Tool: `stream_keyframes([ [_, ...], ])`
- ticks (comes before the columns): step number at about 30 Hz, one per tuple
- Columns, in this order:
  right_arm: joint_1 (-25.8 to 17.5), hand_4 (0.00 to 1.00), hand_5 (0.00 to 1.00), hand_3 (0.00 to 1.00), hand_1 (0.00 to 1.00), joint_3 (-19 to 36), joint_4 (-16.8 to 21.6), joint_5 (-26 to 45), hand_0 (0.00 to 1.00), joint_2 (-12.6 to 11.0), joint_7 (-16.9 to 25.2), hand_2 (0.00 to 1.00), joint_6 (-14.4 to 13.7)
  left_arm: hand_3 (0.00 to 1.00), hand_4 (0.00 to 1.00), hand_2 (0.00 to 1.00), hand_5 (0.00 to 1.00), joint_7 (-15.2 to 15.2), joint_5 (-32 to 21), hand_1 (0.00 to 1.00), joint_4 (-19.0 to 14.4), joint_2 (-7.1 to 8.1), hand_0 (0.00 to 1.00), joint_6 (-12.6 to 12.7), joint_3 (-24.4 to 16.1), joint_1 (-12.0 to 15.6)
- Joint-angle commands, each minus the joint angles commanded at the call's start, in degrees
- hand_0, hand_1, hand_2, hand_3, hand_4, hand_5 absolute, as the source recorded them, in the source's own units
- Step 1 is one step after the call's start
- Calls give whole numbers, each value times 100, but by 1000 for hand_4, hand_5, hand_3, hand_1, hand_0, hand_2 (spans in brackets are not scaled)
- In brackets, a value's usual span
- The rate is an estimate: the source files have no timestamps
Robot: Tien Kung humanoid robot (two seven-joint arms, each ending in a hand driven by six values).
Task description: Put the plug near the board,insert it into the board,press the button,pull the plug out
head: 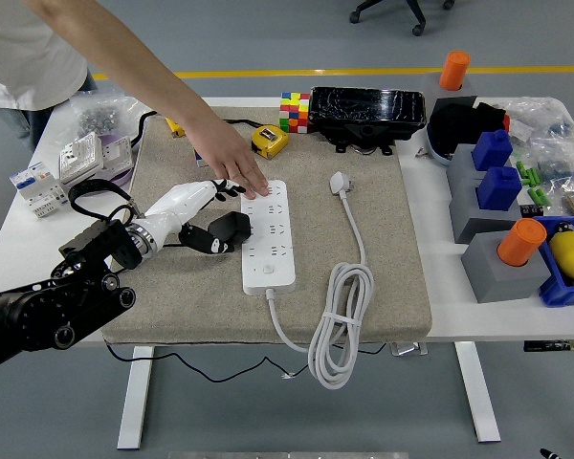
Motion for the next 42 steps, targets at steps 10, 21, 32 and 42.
stream_keyframes([
  [10, -14, 928, 524, 593, 684, 8, -8, -15, 675, 6, 0, 689, 3, 665, 929, 712, 244, 69, 49, 674, -1160, 205, 672, 525, -1105, 894],
  [21, -12, 928, 524, 593, 684, 42, -5, -37, 674, 1, 0, 689, 6, 668, 836, 728, 361, 927, 113, 700, -2496, 553, 697, 271, -1569, 1873],
  [32, 17, 928, 524, 592, 683, -11, 11, -34, 677, -20, 4, 689, 3, 709, 798, 755, 421, 1362, 171, 764, -2622, 536, 748, -64, -1585, 1911],
  [42, 37, 928, 524, 592, 684, -62, 3, -15, 675, -34, 0, 689, 6, 716, 768, 764, 440, 1353, 73, 774, -2530, 511, 764, -135, -1393, 1695],
])
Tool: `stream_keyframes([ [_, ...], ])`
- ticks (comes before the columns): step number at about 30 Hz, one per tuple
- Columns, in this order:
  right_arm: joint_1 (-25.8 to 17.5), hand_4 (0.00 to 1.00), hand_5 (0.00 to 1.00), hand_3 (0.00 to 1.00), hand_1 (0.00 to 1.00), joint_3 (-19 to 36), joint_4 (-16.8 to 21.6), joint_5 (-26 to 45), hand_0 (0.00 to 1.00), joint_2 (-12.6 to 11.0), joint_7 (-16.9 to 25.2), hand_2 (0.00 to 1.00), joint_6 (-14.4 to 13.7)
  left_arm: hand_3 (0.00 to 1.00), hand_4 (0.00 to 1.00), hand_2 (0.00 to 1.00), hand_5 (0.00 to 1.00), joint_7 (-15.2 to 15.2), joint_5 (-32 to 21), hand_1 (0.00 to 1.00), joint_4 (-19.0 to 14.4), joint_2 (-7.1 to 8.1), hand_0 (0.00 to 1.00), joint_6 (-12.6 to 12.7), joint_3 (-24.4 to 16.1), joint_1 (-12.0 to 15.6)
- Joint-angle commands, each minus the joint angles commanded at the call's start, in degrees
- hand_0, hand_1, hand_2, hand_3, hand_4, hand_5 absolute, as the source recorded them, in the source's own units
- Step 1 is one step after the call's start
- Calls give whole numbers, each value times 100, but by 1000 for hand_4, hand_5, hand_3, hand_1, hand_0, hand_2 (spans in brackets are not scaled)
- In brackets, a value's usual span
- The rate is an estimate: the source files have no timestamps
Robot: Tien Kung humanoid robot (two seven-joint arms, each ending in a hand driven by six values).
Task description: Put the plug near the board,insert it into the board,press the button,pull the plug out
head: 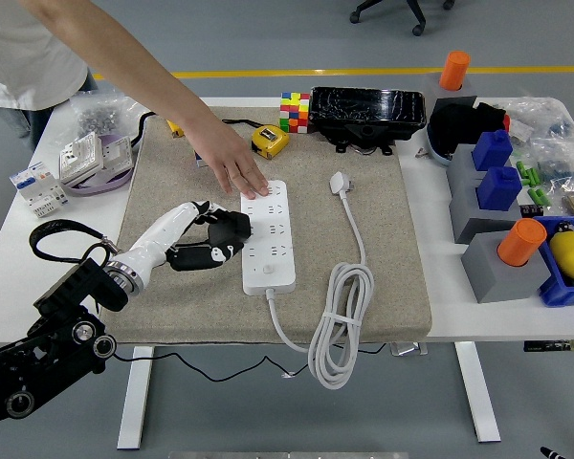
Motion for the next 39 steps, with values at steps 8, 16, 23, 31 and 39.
stream_keyframes([
  [8, 13, 928, 523, 593, 683, -35, 6, 9, 675, -15, 1, 689, -1, 713, 766, 759, 442, -10, -79, 771, 25, 9, 759, -39, 240, -166],
  [16, 1, 928, 523, 593, 683, -52, 8, 14, 675, -26, 0, 690, 0, 710, 763, 757, 448, -18, -85, 767, 33, -48, 760, -54, 255, -253],
  [23, -5, 928, 523, 592, 683, -24, 7, 12, 675, -21, -1, 690, 1, 707, 762, 753, 448, 14, -111, 765, 78, -116, 757, -104, 427, -429],
  [31, -19, 929, 524, 593, 683, -19, 3, 16, 675, -17, -2, 690, 1, 704, 762, 750, 448, 36, -113, 762, 134, -240, 755, -130, 538, -576],
  [39, -24, 929, 525, 593, 683, -17, 2, 17, 674, -21, -1, 690, 1, 704, 763, 749, 450, 45, -120, 761, 123, -267, 753, -141, 704, -730],
])
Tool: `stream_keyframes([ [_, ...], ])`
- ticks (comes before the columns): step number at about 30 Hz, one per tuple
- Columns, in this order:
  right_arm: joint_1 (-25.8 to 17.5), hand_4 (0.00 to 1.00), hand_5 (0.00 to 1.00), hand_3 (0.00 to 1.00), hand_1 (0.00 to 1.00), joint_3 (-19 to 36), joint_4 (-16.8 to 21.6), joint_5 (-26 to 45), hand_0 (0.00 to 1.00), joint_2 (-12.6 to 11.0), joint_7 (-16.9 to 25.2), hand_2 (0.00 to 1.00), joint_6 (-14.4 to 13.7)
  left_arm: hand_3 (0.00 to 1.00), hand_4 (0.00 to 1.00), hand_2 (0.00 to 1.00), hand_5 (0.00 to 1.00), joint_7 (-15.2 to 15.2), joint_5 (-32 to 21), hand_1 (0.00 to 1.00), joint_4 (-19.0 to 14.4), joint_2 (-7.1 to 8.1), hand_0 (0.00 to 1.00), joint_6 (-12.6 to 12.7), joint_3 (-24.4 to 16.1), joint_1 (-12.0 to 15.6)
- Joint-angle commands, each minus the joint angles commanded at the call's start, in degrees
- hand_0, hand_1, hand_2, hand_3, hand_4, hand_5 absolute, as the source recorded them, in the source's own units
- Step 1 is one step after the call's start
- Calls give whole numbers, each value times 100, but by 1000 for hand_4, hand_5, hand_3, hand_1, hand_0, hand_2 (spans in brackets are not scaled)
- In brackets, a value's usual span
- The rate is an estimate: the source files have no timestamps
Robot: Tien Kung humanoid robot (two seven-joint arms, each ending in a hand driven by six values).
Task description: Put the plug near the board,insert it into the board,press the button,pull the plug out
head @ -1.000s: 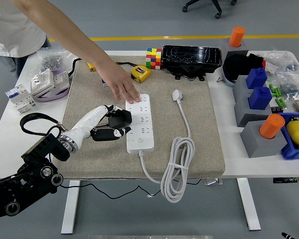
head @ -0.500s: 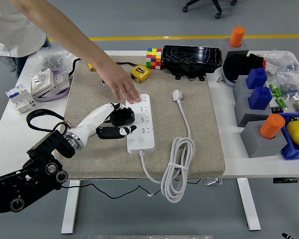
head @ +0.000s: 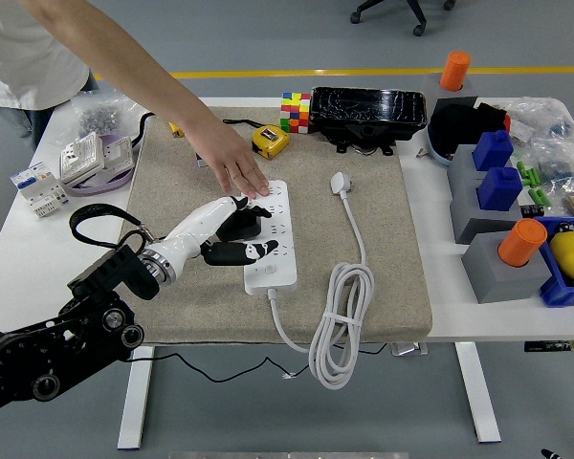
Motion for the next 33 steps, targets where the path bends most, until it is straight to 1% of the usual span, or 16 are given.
stream_keyframes([
  [6, 3, 929, 524, 592, 683, 27, -2, 3, 675, 10, 0, 690, -1, 701, 765, 747, 453, 11, -16, 758, -11, -54, 750, -20, 101, -78],
  [11, 3, 928, 525, 592, 683, 37, 0, -2, 675, 17, 1, 690, -1, 701, 766, 746, 455, 4, -6, 756, -8, -69, 748, -20, 87, -87],
  [15, -2, 929, 524, 593, 684, 49, -2, -5, 675, 25, 1, 690, -3, 698, 768, 744, 458, -23, 11, 756, -58, -50, 745, 5, -17, -45],
  [18, -10, 929, 524, 593, 684, 52, -2, -8, 675, 29, 1, 690, -2, 698, 768, 744, 458, -105, -30, 756, -141, -34, 745, 54, -178, 19],
  [19, -11, 929, 524, 593, 684, 51, -4, -9, 675, 30, 1, 690, -3, 698, 768, 744, 458, -164, -80, 756, -169, -31, 745, 84, -237, 44],
  [20, -13, 929, 525, 593, 684, 48, -5, -10, 674, 31, 1, 690, -3, 675, 774, 715, 455, -273, -194, 712, -202, -28, 698, 135, -321, 82],
  [22, -10, 929, 525, 593, 684, 46, -6, -12, 674, 33, 1, 690, -3, 675, 774, 715, 455, -409, -384, 712, -225, -27, 698, 200, -414, 125],
  [24, -2, 929, 525, 593, 684, 53, -6, -13, 674, 41, 2, 690, -4, 675, 774, 715, 455, -658, -700, 712, -207, -39, 698, 345, -577, 213],
  [25, 1, 929, 525, 593, 683, 56, -6, -14, 675, 45, 3, 690, -4, 638, 775, 642, 438, -757, -832, 597, -192, -43, 532, 403, -632, 246],
  [28, 7, 929, 525, 593, 683, 57, -6, -14, 675, 55, 5, 690, -5, 638, 775, 642, 438, -1154, -1356, 597, -72, -57, 532, 614, -829, 360],
  [31, 7, 929, 525, 593, 683, 58, -8, -13, 675, 62, 6, 690, -5, 638, 775, 642, 438, -1441, -1851, 597, 73, -65, 532, 766, -1003, 459],
  [32, 6, 928, 525, 593, 683, 58, -8, -14, 673, 63, 6, 690, -5, 605, 768, 543, 393, -1498, -1967, 412, 103, -65, 394, 793, -1039, 480],
  [33, 4, 928, 525, 593, 683, 57, -12, -13, 673, 64, 5, 690, -6, 605, 768, 543, 393, -1566, -2133, 412, 145, -64, 394, 823, -1088, 511],
])
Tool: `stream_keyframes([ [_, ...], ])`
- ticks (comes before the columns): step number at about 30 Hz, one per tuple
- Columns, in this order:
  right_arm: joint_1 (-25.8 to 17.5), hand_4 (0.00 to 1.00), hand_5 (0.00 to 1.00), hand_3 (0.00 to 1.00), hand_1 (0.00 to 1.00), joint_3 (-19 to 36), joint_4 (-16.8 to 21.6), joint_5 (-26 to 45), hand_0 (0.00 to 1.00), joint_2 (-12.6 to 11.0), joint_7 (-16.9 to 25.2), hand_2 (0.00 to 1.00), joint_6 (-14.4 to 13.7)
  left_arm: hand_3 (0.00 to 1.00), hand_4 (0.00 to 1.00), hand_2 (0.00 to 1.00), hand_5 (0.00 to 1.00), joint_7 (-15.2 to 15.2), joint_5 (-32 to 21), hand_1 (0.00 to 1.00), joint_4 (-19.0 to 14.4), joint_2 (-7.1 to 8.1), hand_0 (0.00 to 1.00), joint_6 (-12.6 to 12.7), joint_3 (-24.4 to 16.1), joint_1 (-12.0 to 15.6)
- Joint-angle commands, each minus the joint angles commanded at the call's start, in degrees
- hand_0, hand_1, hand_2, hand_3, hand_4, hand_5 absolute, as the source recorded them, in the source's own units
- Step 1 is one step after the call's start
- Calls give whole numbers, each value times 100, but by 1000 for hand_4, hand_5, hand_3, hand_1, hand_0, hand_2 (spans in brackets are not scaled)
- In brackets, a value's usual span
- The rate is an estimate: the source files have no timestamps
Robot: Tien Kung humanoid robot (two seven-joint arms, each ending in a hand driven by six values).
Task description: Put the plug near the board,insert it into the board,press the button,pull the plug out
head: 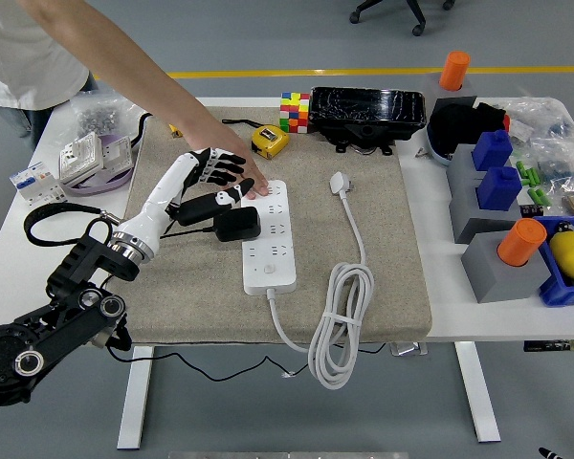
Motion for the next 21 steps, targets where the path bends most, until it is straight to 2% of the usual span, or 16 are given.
stream_keyframes([
  [4, -3, 928, 525, 593, 683, -6, -4, 0, 673, 1, -1, 690, 0, 605, 768, 543, 393, -178, -511, 412, 161, 14, 394, 72, -124, 86],
  [5, -3, 928, 525, 592, 683, -4, 0, -2, 674, 1, 1, 690, 0, 590, 760, 526, 378, -204, -579, 380, 205, 20, 382, 88, -163, 120],
  [12, -5, 928, 525, 592, 683, -20, 0, -2, 675, 2, 0, 690, 1, 590, 767, 522, 386, -254, -692, 384, 260, 44, 381, 107, -245, 250],
  [16, 6, 928, 525, 592, 683, -24, 4, -1, 675, 0, 0, 690, 1, 590, 767, 522, 386, -248, -678, 384, 172, 92, 381, 103, -246, 310],
  [17, 8, 927, 524, 591, 683, -24, 6, -1, 675, -2, 0, 690, 1, 591, 771, 448, 382, -219, -653, 258, 117, 116, 266, 79, -251, 330],
  [19, 16, 927, 524, 591, 683, -26, 6, -2, 675, -9, -1, 690, -1, 591, 771, 448, 382, -84, -534, 258, -28, 175, 266, -27, -272, 372],
  [21, 23, 927, 524, 591, 683, -28, 10, -3, 675, -19, -1, 690, 0, 591, 771, 448, 382, 174, -269, 258, -216, 244, 266, -227, -313, 419],
])
